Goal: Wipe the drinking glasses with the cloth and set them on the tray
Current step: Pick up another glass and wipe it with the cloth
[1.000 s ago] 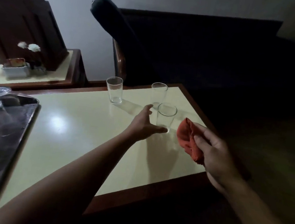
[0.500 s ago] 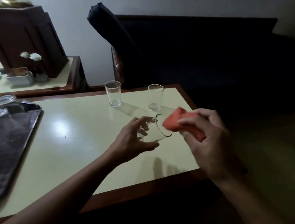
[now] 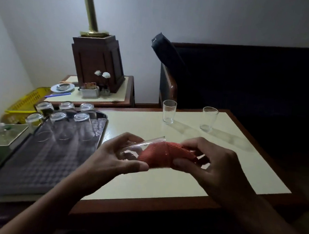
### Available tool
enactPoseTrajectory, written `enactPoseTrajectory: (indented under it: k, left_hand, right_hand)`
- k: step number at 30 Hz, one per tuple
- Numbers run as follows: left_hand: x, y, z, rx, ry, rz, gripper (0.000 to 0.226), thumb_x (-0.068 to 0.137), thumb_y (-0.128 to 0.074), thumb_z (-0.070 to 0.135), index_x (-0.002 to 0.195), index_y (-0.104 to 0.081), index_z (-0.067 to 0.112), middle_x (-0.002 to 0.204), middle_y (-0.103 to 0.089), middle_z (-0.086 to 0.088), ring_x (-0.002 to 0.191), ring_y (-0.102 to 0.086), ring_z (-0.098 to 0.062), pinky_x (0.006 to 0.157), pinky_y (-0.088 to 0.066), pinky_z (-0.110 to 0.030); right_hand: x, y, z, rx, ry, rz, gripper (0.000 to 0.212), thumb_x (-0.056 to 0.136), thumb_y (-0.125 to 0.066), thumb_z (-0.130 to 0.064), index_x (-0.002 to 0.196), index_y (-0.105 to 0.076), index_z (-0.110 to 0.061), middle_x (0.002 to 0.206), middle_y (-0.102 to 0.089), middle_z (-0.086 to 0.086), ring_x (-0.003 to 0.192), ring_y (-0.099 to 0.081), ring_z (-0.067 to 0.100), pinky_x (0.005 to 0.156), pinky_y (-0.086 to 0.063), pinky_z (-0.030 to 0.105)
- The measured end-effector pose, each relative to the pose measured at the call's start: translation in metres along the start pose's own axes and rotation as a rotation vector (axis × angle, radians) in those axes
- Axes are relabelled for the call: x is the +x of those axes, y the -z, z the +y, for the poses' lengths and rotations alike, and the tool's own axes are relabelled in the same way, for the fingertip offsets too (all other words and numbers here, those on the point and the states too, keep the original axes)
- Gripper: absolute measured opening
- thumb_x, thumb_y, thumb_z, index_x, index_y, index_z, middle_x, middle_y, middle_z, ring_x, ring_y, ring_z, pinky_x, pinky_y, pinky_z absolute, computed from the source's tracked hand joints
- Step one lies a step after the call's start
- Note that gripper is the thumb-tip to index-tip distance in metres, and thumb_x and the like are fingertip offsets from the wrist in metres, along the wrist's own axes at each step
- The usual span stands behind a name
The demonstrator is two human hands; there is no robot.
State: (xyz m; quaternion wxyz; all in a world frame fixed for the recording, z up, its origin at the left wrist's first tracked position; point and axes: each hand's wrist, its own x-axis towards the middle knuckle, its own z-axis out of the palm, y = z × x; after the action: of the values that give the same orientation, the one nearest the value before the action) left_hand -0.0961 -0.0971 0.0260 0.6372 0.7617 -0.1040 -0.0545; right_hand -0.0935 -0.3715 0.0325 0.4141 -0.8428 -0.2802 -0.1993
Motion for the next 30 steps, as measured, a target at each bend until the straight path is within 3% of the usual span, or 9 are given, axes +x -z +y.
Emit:
enactPoseTrajectory:
  k: [7,12,14,17,21,24,26,28,30]
  left_hand:
    - [-0.053,0.023,0.011,-0.138,0.166,-0.148,0.058,0.075,-0.085,0.034,0.125,-0.065,0.01,0.102,-0.064,-0.016,0.078,-0.054,-0.021,0.065,-0.046,-0.027]
    - [-0.071,0.035,0.012,-0.464,0.295,-0.031,0.068,0.087,-0.071,0.033,0.136,-0.05,-0.009,0.102,-0.06,-0.021,0.071,-0.06,-0.021,0.057,-0.046,-0.025]
    - [-0.079,0.033,0.012,-0.437,0.222,0.023,0.059,0.083,-0.075,0.024,0.128,-0.051,-0.006,0.1,-0.065,-0.019,0.076,-0.063,-0.024,0.062,-0.052,-0.028]
    - [-0.088,0.028,0.014,-0.256,-0.006,0.089,0.051,0.077,-0.085,0.007,0.118,-0.054,0.001,0.104,-0.068,-0.016,0.087,-0.067,-0.026,0.075,-0.057,-0.032]
    - [-0.09,0.021,0.016,0.042,-0.212,0.138,0.048,0.072,-0.089,0.012,0.112,-0.061,0.014,0.123,-0.068,0.002,0.111,-0.07,-0.02,0.085,-0.059,-0.031]
    - [-0.09,0.013,0.015,0.079,-0.173,0.181,0.059,0.074,-0.087,0.017,0.127,-0.06,0.02,0.115,-0.071,0.0,0.098,-0.072,-0.018,0.081,-0.058,-0.027]
    - [-0.089,0.008,0.019,-0.201,0.063,0.089,0.062,0.084,-0.084,0.024,0.138,-0.054,0.023,0.116,-0.07,-0.011,0.084,-0.072,-0.027,0.071,-0.058,-0.029]
    - [-0.088,0.009,0.02,-0.493,0.271,-0.018,0.056,0.089,-0.073,0.041,0.137,-0.055,0.016,0.115,-0.065,-0.017,0.068,-0.062,-0.027,0.056,-0.051,-0.027]
    - [-0.086,0.013,0.016,-0.569,0.242,0.007,0.05,0.088,-0.071,0.036,0.13,-0.058,0.011,0.105,-0.062,-0.015,0.064,-0.055,-0.021,0.054,-0.044,-0.023]
  right_hand:
    - [-0.001,-0.036,-0.039,0.078,0.321,-0.228,0.041,0.1,-0.065,-0.006,0.139,-0.07,-0.017,0.14,-0.07,-0.002,0.131,-0.064,0.008,0.099,-0.06,0.032]
    - [-0.006,-0.044,-0.04,-0.343,0.566,-0.384,0.088,0.085,-0.067,0.006,0.161,-0.04,-0.03,0.162,-0.048,-0.005,0.129,-0.055,0.021,0.094,-0.058,0.035]
    - [-0.009,-0.05,-0.045,-0.238,0.436,-0.51,0.099,0.09,-0.071,-0.005,0.163,-0.022,-0.05,0.164,-0.039,-0.025,0.126,-0.049,0.005,0.096,-0.052,0.022]
    - [-0.013,-0.048,-0.063,0.201,-0.016,-0.642,0.085,0.1,-0.074,-0.028,0.153,-0.023,-0.07,0.128,-0.067,-0.027,0.107,-0.065,0.001,0.088,-0.054,0.02]
    - [-0.009,-0.045,-0.081,0.572,-0.318,-0.608,0.052,0.096,-0.063,-0.037,0.146,-0.052,-0.048,0.076,-0.075,-0.014,0.066,-0.067,0.012,0.075,-0.054,0.018]
    - [-0.01,-0.049,-0.08,0.616,-0.35,-0.515,0.043,0.101,-0.061,-0.025,0.142,-0.061,-0.038,0.07,-0.073,-0.012,0.06,-0.062,0.013,0.068,-0.053,0.018]
    - [-0.011,-0.047,-0.08,0.53,-0.23,-0.415,0.046,0.102,-0.064,-0.011,0.141,-0.065,-0.034,0.103,-0.078,-0.014,0.081,-0.071,0.011,0.078,-0.057,0.022]
    - [-0.012,-0.049,-0.077,0.395,-0.055,-0.36,0.047,0.1,-0.065,-0.004,0.141,-0.068,-0.027,0.142,-0.066,-0.014,0.126,-0.066,0.01,0.099,-0.057,0.029]
    - [-0.015,-0.051,-0.074,0.323,0.008,-0.394,0.05,0.1,-0.065,-0.003,0.142,-0.066,-0.03,0.155,-0.055,-0.02,0.144,-0.052,0.008,0.109,-0.053,0.029]
